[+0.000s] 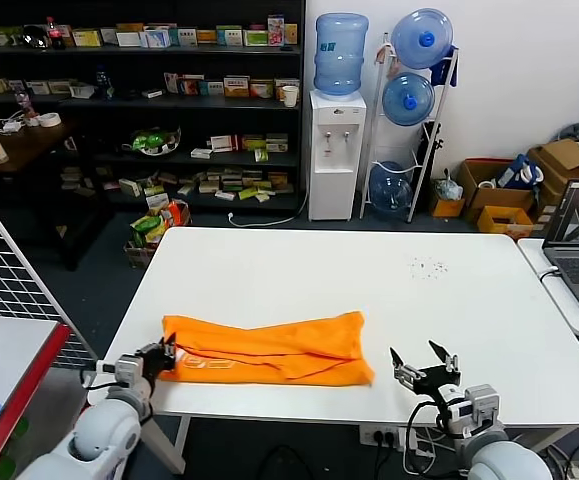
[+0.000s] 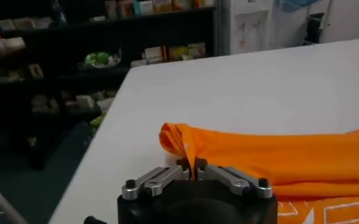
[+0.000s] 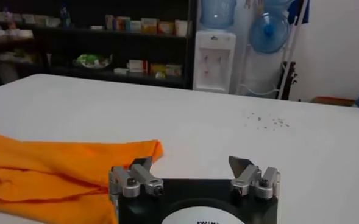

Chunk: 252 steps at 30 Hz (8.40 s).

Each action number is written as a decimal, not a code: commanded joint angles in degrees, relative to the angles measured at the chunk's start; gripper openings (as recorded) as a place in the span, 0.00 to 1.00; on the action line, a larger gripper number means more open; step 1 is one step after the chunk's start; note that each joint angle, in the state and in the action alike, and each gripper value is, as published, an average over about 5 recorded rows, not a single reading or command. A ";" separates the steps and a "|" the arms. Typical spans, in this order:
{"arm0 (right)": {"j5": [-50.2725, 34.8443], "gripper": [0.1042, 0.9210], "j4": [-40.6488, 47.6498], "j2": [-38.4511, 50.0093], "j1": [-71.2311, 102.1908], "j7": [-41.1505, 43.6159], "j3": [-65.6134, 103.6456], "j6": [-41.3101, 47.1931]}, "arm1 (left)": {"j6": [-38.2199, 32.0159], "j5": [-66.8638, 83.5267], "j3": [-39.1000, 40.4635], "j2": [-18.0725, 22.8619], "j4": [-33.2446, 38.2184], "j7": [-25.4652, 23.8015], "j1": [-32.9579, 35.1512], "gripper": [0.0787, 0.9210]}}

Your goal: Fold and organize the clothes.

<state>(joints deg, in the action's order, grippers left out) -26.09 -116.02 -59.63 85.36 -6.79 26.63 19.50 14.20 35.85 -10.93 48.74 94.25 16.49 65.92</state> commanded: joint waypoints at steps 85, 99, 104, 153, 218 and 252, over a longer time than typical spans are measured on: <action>14.73 0.88 10.83 -7.92 -1.02 4.40 4.79 -14.26 | 12.43 9.34 1.68 7.78 -2.17 -13.18 -5.13 0.88; 14.66 0.88 10.04 -8.29 -1.54 4.29 4.04 -13.75 | 12.02 10.47 2.06 8.92 -0.02 -13.41 -4.58 0.64; 14.69 0.88 9.69 -8.59 -1.62 4.22 3.79 -13.60 | 11.39 11.06 2.41 9.33 0.90 -13.01 -4.44 0.49; 15.86 0.88 12.99 -10.06 -9.85 3.48 -4.86 -13.10 | 11.71 9.69 -12.31 -30.27 -1.64 -5.81 -6.18 0.05; 11.88 0.88 6.18 -6.39 3.55 6.07 8.20 -13.43 | -16.33 -8.58 22.72 38.38 -8.77 -6.45 -14.09 0.20; 28.05 0.88 11.56 -24.21 -8.81 22.21 18.61 -7.65 | -25.87 -34.87 -14.69 24.40 2.89 -13.67 10.06 0.88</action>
<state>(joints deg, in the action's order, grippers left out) -4.05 -105.18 -78.23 78.05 11.70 41.77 11.39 -10.33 8.15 -17.47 71.71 94.74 4.33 72.25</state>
